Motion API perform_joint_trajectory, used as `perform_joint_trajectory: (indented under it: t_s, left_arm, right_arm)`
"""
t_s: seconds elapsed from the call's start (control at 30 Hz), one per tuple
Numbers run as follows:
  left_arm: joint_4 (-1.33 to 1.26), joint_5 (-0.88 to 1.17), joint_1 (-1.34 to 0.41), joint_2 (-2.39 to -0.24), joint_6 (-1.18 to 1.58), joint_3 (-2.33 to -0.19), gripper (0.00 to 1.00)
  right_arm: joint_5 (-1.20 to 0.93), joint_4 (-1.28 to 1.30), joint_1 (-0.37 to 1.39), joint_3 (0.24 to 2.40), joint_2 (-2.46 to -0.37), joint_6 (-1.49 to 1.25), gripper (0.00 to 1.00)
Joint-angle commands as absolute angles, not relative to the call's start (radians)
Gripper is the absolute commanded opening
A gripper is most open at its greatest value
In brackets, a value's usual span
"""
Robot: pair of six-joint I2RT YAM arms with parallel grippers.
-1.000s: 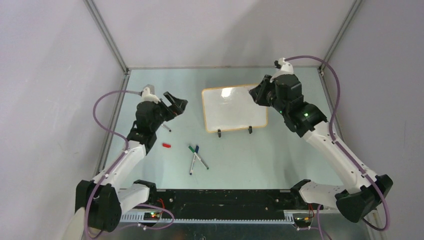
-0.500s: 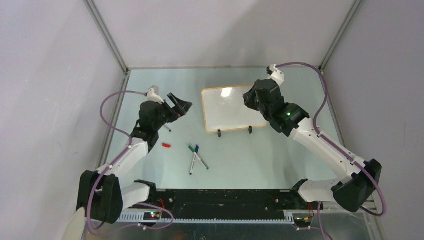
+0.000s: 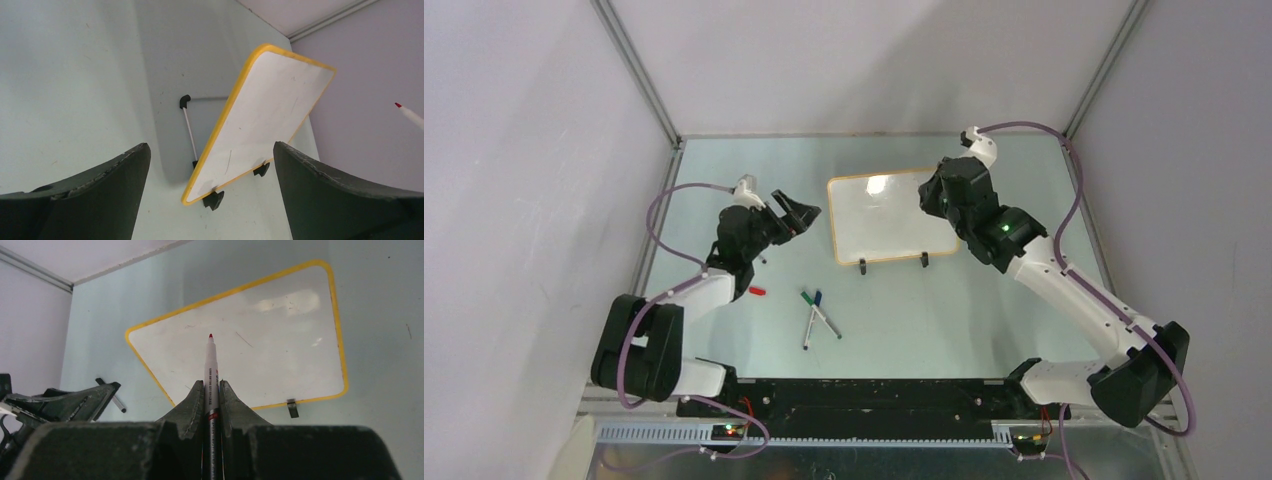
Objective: Write a sentence on the whiteboard
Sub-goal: Adjust the whiteboard marker, then move the whiteboard to the center of the board.
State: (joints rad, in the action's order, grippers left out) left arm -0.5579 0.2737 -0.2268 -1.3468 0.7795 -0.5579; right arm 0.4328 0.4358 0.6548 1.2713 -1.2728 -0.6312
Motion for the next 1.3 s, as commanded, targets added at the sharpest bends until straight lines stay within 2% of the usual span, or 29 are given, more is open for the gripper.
perform_joint_trajectory:
  t_s: [0.0, 0.17, 0.47, 0.67, 0.8, 1.03, 1.27]
  left_arm:
    - [-0.654, 0.321, -0.234, -1.373, 0.776, -0.596, 0.99]
    - [-0.603, 0.327, -0.240, -1.393, 0.731, -0.637, 1.00]
    - [-0.613, 0.319, -0.238, -1.374, 0.662, -0.642, 0.99]
    - [-0.777, 0.329, -0.239, -1.362, 0.674, -0.561, 0.99]
    - [-0.751, 0.318, -0.238, -1.367, 0.643, -0.567, 1.00]
    - [-0.912, 0.447, -0.239, -1.511, 0.733, -0.609, 0.99]
    - [-0.882, 0.455, -0.240, -1.614, 0.719, -0.673, 0.99]
  right_arm:
    - [0.372, 0.353, 0.651, 1.211, -1.219, -0.531, 0.00]
    - [0.275, 0.199, 0.640, 1.091, -1.136, -0.485, 0.00]
    - [0.218, 0.185, 0.617, 1.072, -1.120, -0.486, 0.00]
    - [0.204, 0.182, 0.615, 1.072, -1.125, -0.482, 0.00]
    - [0.198, 0.182, 0.614, 1.074, -1.125, -0.481, 0.00]
    - [0.189, 0.181, 0.614, 1.072, -1.126, -0.483, 0.00]
    - [0.189, 0.182, 0.614, 1.073, -1.128, -0.482, 0.00]
